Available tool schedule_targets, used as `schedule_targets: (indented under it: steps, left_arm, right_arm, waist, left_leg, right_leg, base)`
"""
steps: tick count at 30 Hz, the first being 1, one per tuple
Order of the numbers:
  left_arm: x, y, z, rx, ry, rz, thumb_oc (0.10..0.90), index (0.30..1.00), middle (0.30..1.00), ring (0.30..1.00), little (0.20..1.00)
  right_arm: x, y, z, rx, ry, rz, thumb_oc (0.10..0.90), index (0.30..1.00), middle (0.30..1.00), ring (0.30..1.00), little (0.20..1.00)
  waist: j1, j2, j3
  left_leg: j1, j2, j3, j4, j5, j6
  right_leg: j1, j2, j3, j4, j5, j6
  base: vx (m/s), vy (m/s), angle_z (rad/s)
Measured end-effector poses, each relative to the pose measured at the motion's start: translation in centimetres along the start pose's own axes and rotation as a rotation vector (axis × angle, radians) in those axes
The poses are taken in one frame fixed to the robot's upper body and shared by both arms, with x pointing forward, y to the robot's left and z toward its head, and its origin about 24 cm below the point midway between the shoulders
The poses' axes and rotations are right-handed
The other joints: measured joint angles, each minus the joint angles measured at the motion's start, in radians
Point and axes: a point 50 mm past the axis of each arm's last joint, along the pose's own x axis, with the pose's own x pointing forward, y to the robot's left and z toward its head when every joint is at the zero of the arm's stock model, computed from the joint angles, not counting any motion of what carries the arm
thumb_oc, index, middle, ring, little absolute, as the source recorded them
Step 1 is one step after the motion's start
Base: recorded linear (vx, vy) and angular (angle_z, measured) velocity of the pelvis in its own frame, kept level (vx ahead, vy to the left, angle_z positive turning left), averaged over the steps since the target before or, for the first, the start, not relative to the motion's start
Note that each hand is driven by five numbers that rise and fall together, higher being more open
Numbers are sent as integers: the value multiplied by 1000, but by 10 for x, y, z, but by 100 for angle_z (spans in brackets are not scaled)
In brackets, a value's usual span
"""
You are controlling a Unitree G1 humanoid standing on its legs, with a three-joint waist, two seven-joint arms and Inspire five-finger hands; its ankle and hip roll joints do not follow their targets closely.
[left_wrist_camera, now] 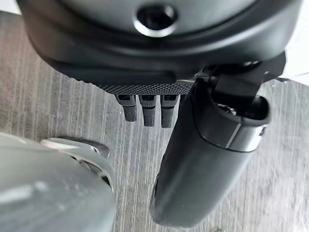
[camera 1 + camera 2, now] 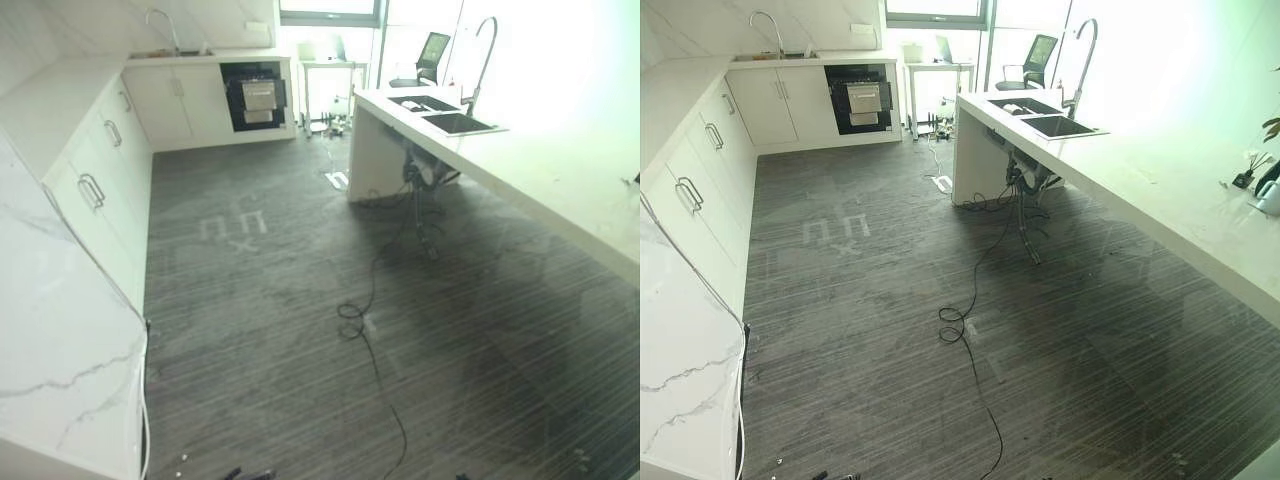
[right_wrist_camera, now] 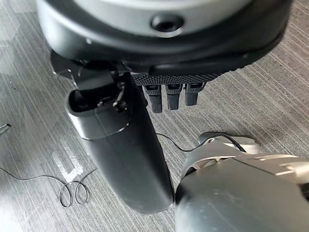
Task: Place the dishes in the dishwasher.
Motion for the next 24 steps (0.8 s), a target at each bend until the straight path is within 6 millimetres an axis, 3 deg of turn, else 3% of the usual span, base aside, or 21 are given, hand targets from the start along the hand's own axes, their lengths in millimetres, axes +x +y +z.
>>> schedule_targets:
  steps: [5, 20, 22, 24]
  left_arm:
    - [0, -1, -3, 88, 7, -6, 800, 900, 900, 900, 900]
    - [-1, 3, -9, 38, 20, -16, 800, 900, 900, 900, 900]
    - [-1, 2, -7, -11, 4, -18, 800, 900, 900, 900, 900]
    - [-3, -6, 10, -25, -87, -63, 800, 900, 900, 900, 900]
  right_arm:
    - [0, 0, -2, 1, 4, -1, 800, 900, 900, 900, 900]
    - [0, 0, 5, 49, -59, 17, 800, 900, 900, 900, 900]
    - [-1, 0, 11, 45, -98, 21, 800, 900, 900, 900, 900]
    - [-5, 13, 39, 35, -227, 62, 800, 900, 900, 900, 900]
  waist:
    - [-13, 1, -1]
    - [-14, 12, -4]
    - [-14, 13, -3]
    - [-18, 17, 1]
  left_leg:
    - [-1, 2, 1, 2, 0, 0]
    - [-1, 4, -6, 2, 0, -3]
    - [-1, 5, -7, 2, 0, -5]
    - [-6, 7, -9, 3, 2, -9]
  right_leg:
    - [-1, 2, 2, 2, -1, 2]
    - [-2, 3, -1, 12, -8, -5]
    - [-3, 5, -2, 14, -13, -4]
    - [-11, 8, -1, 17, -17, -2]
  base:
    - [0, 0, 0]
    - [6, -23, 1]
    - [35, -88, 2]
    - [19, -140, 0]
